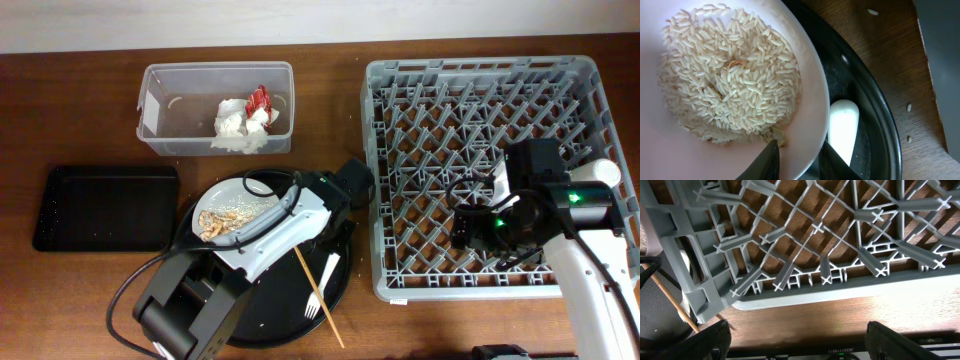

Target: Sort waste into correct bins and load items into the dishwasher rack

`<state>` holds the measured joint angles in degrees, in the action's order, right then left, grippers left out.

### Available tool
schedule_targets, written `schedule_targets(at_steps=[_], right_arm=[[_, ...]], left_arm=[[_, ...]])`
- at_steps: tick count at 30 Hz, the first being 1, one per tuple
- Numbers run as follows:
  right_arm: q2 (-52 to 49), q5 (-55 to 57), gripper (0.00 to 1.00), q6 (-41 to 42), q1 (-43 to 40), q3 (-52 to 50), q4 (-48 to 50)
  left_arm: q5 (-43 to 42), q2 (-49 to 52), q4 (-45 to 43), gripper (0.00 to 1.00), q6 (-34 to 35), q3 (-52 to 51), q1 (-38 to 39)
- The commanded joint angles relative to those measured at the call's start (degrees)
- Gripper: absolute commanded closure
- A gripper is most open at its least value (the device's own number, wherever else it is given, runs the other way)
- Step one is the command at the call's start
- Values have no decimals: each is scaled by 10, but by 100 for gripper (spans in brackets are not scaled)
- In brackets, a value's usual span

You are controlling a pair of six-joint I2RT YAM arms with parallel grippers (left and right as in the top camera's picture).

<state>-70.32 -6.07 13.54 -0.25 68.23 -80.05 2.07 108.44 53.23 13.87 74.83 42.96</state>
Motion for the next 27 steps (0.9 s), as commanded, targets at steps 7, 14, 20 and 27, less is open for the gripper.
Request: schedule_targets(at_steps=[7,14,20,27], right_arm=[[6,7,10,5,-2,-2,2],[6,7,10,5,-2,-2,2],[6,7,10,5,-2,-2,2],[6,19,10,4,-2,-2,2]], left_arm=[[6,4,-48,74,-3,-35,0],[8,4,-83,87,-3,-35,2],[23,3,-56,99,-3,1,2],[60,3,43,99,-3,107,2]])
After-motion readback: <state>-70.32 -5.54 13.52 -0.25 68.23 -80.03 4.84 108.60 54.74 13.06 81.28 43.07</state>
